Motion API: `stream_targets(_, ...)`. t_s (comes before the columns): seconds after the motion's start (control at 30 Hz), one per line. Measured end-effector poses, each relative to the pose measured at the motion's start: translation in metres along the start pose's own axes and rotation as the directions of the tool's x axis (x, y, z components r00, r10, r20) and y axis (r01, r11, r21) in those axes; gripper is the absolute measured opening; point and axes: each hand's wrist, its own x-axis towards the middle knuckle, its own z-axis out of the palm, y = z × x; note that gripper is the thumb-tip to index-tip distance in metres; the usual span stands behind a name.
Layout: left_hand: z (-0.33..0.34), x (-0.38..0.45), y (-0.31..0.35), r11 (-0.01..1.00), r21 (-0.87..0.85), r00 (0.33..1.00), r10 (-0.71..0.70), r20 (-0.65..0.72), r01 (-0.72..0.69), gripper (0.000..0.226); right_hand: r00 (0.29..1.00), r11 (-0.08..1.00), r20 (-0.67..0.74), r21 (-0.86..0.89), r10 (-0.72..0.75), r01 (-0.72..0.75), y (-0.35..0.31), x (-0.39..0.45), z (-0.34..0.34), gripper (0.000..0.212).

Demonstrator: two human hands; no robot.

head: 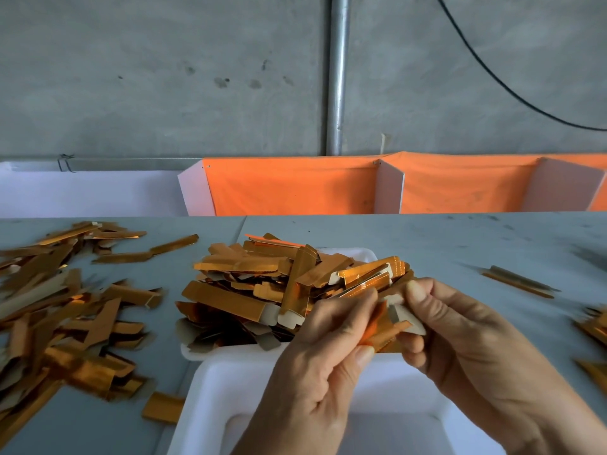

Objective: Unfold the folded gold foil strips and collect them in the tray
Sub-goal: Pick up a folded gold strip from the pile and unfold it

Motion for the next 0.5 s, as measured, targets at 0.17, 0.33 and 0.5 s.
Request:
stream_targets(0.17, 0.000, -0.001, 0.000, 0.998, -0.055, 1.000, -0.009, 0.024, 0.010, 0.049, 0.997, 0.999, 0.074, -0.046, 0.030, -0.027, -0.001, 0.001, -0.008, 0.034)
stream_targets(0.33, -0.003, -0.003, 0.001, 0.997, -0.063, 0.998, -0.033, 0.046, 0.035, 0.048, 0.992, 0.966, 0.125, -0.254, -0.020, 0.051, -0.005, -0.001, -0.011, 0.040)
stream_targets(0.5, -0.002, -0.002, -0.002, 0.998, -0.044, 0.995, -0.046, 0.087, 0.050, 0.050, 0.990, 0.857, 0.078, -0.496, -0.120, 0.143, -0.007, -0.004, -0.007, 0.006)
